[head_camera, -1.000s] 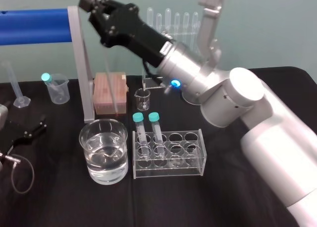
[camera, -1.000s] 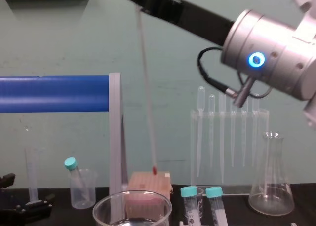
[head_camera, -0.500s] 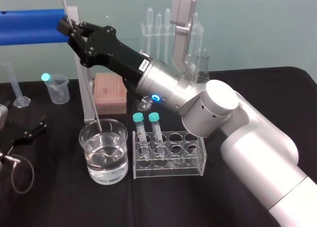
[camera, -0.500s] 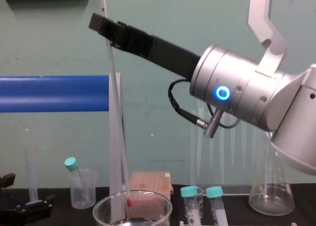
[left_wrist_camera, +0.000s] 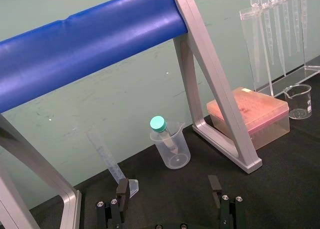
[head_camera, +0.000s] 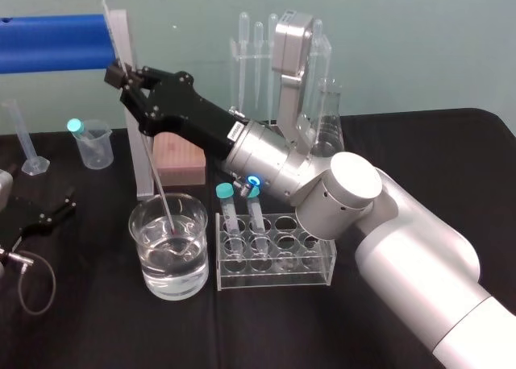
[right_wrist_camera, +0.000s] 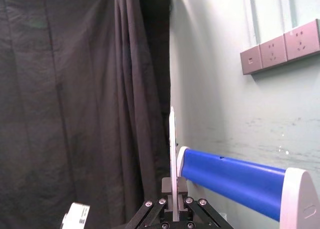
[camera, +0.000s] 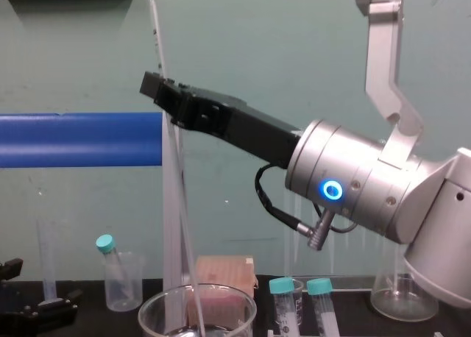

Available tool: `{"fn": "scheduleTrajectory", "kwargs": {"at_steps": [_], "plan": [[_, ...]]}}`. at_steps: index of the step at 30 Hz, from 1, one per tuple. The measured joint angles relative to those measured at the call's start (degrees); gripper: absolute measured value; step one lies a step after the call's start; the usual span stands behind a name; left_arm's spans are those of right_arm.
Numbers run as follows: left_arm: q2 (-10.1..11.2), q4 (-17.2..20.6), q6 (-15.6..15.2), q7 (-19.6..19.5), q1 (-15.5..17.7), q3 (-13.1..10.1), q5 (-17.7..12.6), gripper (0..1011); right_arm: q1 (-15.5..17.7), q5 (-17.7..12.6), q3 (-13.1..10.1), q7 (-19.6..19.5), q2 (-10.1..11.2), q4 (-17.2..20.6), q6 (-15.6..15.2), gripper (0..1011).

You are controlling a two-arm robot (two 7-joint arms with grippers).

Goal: Hold the thermometer with one hand and immerse one end into the beaker, then reinsert it into the test tube rack.

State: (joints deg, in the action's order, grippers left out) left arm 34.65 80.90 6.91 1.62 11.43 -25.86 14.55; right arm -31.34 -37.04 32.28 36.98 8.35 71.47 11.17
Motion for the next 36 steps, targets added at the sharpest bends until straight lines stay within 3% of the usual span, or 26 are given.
{"fn": "scheduleTrajectory", "kwargs": {"at_steps": [14,36], "plan": [[0.00,0.00,0.00,0.00,0.00,0.00,0.00,1008,0.85,1.44,0.50,2.14,-0.25,-1.88,1.83,53],[0.00,0.00,0.00,0.00,0.00,0.00,0.00,1008,1.75,1.14,-0.16,4.28,-0.99,-4.22,3.55,53]]}}
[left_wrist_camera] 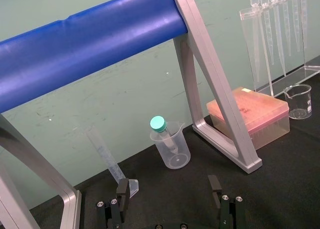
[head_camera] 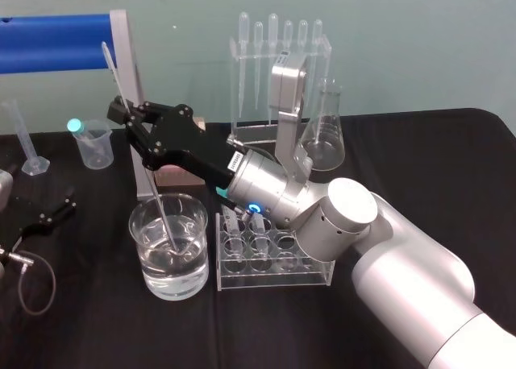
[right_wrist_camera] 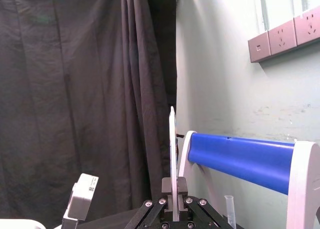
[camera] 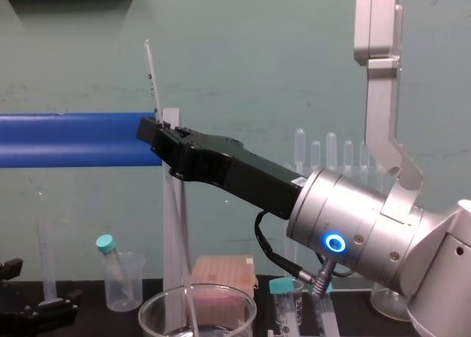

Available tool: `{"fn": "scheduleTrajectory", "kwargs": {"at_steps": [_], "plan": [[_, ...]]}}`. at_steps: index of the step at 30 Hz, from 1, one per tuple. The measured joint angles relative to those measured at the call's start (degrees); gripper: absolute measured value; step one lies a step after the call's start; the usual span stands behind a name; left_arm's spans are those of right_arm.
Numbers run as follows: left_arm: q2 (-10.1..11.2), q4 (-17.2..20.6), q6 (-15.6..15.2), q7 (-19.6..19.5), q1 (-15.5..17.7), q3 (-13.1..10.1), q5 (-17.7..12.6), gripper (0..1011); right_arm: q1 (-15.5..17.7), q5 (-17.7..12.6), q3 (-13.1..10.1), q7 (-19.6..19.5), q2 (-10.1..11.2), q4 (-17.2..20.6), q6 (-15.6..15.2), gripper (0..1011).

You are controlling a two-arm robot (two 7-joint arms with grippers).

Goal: Hold the thermometer with one hand and immerse one end into the beaker, then reinsert it into the test tube rack.

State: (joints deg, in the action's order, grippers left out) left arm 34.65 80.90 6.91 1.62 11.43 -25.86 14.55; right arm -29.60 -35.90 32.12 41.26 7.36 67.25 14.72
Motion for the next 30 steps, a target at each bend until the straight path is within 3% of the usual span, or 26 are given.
{"fn": "scheduleTrajectory", "kwargs": {"at_steps": [30], "plan": [[0.00,0.00,0.00,0.00,0.00,0.00,0.00,1008,0.45,-0.37,-0.40,0.44,0.05,-0.01,0.26,53]]}}
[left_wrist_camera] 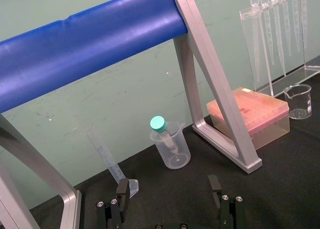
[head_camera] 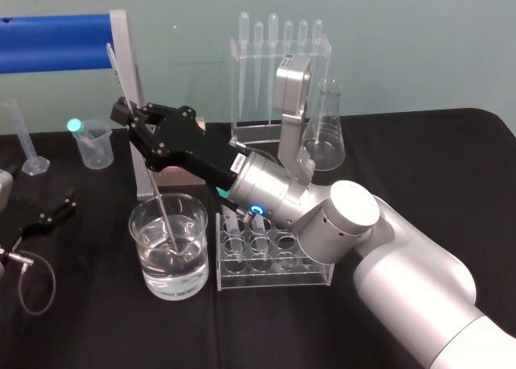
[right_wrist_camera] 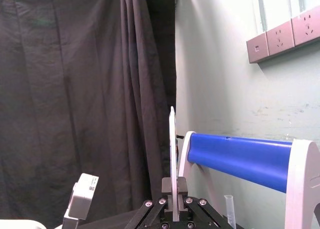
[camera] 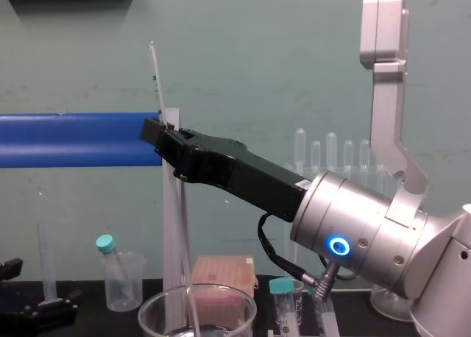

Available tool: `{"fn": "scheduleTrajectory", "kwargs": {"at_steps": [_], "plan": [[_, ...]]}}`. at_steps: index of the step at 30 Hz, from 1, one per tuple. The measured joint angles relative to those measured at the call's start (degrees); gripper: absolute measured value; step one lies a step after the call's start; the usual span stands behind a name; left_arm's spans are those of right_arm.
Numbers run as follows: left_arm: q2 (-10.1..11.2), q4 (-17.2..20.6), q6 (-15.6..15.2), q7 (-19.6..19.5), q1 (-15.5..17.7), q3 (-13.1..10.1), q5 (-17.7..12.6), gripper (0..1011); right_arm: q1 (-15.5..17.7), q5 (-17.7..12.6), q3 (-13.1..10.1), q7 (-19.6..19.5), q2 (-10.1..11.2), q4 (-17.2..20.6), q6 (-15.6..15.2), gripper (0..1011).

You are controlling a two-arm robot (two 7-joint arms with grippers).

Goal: Hold the thermometer with one hand and immerse one end into the beaker, then reinsert it into the test tube rack.

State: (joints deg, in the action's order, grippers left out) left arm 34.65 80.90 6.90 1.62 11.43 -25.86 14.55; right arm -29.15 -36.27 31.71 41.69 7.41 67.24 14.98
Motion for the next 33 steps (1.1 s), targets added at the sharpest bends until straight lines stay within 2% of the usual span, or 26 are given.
{"fn": "scheduleTrajectory", "kwargs": {"at_steps": [33], "plan": [[0.00,0.00,0.00,0.00,0.00,0.00,0.00,1008,-0.06,0.01,0.03,-0.05,0.00,-0.06,-0.08,53]]}}
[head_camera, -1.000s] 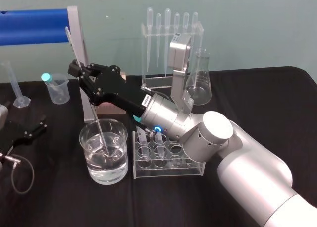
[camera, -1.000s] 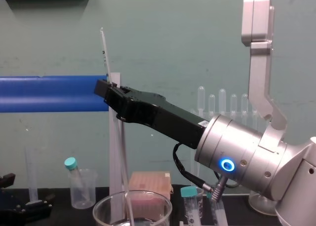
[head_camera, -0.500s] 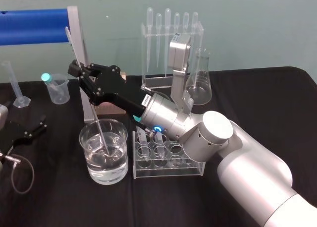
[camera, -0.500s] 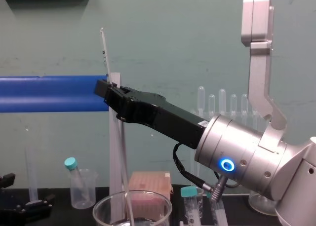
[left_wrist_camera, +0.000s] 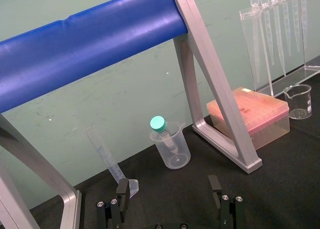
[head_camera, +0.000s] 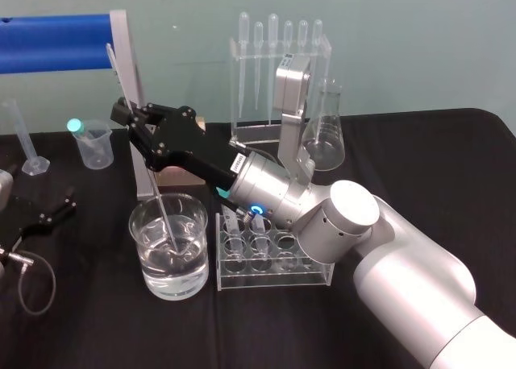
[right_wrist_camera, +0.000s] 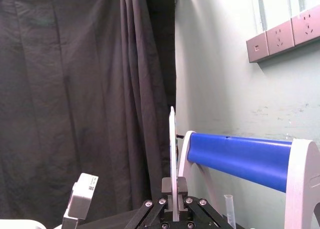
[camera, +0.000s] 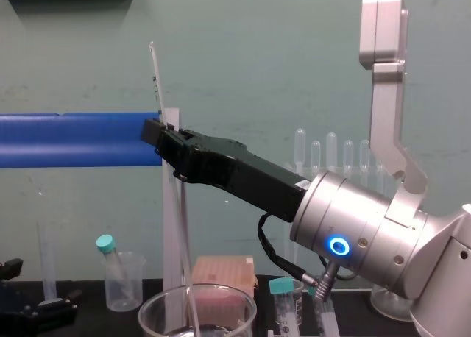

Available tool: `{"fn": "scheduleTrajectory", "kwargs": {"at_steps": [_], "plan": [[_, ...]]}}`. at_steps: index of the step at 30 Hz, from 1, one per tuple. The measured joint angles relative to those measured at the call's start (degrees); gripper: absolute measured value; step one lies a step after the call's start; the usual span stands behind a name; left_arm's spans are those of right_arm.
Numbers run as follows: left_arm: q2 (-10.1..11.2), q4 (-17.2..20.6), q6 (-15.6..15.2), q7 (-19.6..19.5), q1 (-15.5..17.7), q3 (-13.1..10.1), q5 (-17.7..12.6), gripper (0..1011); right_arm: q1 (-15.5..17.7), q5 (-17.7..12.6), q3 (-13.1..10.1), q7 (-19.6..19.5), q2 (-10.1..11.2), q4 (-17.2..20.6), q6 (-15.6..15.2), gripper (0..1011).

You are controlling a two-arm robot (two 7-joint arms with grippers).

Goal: Hold the thermometer with one hand and immerse one end into the beaker, then reinsert it into the test tube rack.

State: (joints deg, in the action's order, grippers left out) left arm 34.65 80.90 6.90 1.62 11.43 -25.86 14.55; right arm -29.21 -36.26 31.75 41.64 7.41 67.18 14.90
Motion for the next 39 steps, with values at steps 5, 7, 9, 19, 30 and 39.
{"fn": "scheduleTrajectory", "kwargs": {"at_steps": [5,7,9,19,30,39], "plan": [[0.00,0.00,0.00,0.00,0.00,0.00,0.00,1008,0.00,0.00,0.00,0.00,0.00,0.00,0.00,53],[0.00,0.00,0.00,0.00,0.00,0.00,0.00,1008,0.00,0.00,0.00,0.00,0.00,0.00,0.00,53],[0.00,0.00,0.00,0.00,0.00,0.00,0.00,1008,0.00,0.00,0.00,0.00,0.00,0.00,0.00,53],[0.00,0.00,0.00,0.00,0.00,0.00,0.00,1008,0.00,0.00,0.00,0.00,0.00,0.00,0.00,53],[0.00,0.00,0.00,0.00,0.00,0.00,0.00,1008,0.00,0.00,0.00,0.00,0.00,0.00,0.01,53],[0.00,0.00,0.00,0.00,0.00,0.00,0.00,1008,0.00,0.00,0.00,0.00,0.00,0.00,0.01,53]]}}
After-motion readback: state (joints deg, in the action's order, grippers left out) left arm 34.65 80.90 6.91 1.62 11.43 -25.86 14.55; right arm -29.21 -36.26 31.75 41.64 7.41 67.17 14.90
